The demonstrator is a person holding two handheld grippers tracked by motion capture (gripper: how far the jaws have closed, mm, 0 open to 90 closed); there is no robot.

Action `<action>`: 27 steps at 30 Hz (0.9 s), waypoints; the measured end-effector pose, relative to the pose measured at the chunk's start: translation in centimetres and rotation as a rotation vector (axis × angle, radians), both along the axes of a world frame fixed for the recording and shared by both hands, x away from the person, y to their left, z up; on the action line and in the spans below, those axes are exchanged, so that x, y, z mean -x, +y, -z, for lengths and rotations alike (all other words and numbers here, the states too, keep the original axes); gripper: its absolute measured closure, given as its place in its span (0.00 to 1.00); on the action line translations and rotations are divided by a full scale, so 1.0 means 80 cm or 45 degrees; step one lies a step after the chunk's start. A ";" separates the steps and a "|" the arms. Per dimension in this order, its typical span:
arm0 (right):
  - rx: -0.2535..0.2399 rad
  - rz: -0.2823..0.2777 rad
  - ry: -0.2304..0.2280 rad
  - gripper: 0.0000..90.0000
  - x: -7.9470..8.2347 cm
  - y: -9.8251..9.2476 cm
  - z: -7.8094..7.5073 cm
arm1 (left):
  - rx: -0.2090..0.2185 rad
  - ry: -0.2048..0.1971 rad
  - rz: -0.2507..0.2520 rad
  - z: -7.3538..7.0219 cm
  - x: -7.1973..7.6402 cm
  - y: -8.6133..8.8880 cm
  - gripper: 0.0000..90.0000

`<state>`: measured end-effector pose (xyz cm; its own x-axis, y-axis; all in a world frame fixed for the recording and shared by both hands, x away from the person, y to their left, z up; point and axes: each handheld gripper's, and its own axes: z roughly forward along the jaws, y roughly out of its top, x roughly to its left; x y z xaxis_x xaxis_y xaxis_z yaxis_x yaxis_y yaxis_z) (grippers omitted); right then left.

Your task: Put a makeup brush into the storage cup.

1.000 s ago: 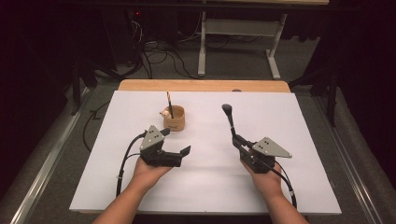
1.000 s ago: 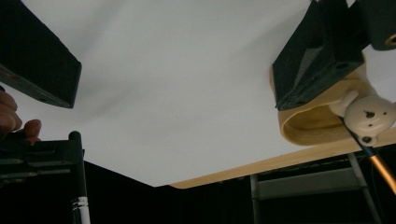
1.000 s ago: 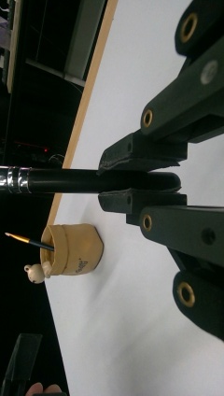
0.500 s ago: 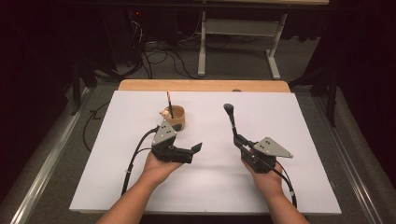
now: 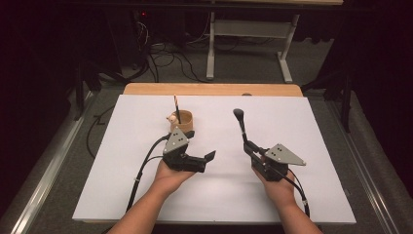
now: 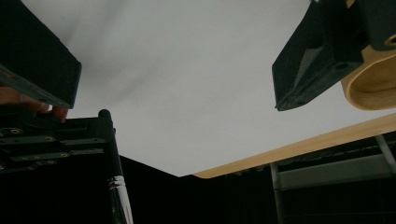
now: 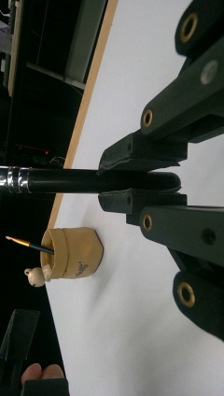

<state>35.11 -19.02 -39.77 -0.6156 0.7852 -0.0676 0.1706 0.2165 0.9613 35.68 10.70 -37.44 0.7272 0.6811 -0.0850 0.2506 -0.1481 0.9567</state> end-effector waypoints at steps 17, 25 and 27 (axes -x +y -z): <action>0.003 -0.052 -0.003 0.91 0.006 0.013 0.004 | 0.044 -0.003 0.022 -0.002 0.008 0.003 0.03; 0.005 -0.079 -0.006 0.91 0.010 0.020 0.004 | 0.039 0.000 0.037 -0.001 0.010 0.002 0.04; 0.005 -0.092 -0.005 0.91 0.011 0.022 0.005 | 0.039 0.002 0.039 -0.001 0.011 0.001 0.04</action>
<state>34.25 -17.28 -40.16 -0.6701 0.7387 -0.0733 0.1507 0.2321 0.9610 34.83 10.77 -37.36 0.7476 0.6556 -0.1068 0.2479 -0.1262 0.9605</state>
